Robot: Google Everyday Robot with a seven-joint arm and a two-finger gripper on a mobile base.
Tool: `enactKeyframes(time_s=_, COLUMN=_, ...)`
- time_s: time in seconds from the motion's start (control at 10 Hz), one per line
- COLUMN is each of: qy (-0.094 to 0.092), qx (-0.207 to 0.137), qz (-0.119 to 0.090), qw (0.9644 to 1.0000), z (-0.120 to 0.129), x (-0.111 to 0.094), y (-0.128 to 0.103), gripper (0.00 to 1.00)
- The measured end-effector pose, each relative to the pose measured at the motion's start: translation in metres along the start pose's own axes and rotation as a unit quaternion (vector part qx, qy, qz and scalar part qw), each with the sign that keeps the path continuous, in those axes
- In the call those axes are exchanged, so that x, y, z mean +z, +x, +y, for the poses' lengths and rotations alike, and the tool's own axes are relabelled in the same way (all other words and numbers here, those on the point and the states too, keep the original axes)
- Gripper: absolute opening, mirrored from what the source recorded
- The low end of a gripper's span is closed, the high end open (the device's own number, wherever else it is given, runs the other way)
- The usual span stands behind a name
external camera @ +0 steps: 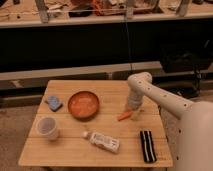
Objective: Drag the pepper across the table
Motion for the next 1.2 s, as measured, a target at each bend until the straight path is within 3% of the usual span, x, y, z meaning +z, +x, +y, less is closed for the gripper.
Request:
enactKeyframes(time_s=0.8, qy=0.001, qx=0.019, qz=-0.012, qw=0.9997, z=0.011, x=-0.001, y=0.006, gripper=0.51)
enactKeyframes(time_s=1.1, qy=0.001, qx=0.020, qz=-0.013, qw=0.9997, z=0.012, x=-0.001, y=0.006, gripper=0.42)
enactKeyframes(time_s=1.2, qy=0.004, qx=0.039, qz=-0.021, qw=0.9990, z=0.022, x=0.000, y=0.012, gripper=0.34)
